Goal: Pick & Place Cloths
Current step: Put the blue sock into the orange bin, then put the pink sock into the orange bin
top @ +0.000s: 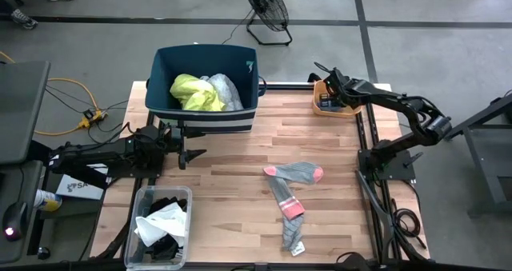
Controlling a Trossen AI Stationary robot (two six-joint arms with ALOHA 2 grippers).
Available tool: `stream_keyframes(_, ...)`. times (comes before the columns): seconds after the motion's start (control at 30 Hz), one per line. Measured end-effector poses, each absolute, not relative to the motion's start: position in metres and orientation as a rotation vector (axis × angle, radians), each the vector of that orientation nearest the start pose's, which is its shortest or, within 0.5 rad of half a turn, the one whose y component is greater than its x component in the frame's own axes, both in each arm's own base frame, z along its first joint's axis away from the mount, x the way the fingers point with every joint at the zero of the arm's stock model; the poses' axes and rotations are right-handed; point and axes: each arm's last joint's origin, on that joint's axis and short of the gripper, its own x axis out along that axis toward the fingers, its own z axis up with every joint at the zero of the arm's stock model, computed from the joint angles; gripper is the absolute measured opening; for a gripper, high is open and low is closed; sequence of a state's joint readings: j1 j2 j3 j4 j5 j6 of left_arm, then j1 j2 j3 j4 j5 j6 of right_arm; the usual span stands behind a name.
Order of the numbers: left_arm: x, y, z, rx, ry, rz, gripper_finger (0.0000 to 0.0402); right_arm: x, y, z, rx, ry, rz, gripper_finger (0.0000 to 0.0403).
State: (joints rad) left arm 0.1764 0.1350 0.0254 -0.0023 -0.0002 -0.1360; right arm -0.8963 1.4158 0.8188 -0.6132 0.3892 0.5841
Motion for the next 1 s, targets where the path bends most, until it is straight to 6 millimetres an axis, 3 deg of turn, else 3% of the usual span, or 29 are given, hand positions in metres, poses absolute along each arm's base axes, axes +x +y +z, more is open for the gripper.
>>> stream_keyframes(0.2,0.103,0.018,0.161,-0.145,0.100,0.184,0.0321,0.147,-0.201,0.188,0.760,0.907,-1.460,0.0185)
stream_keyframes(0.37,0.103,0.018,0.161,-0.145,0.099,0.184,0.0321,0.145,-0.197,0.198,0.765,0.878,-1.394,0.0236)
stream_keyframes(0.57,0.103,0.018,0.161,-0.145,0.100,0.184,0.0321,0.142,-0.182,0.220,0.775,0.795,-1.316,0.0249)
stream_keyframes(1.0,0.103,0.018,0.161,-0.145,0.099,0.184,0.0321,0.161,-0.121,0.257,0.746,0.691,-0.945,0.0250)
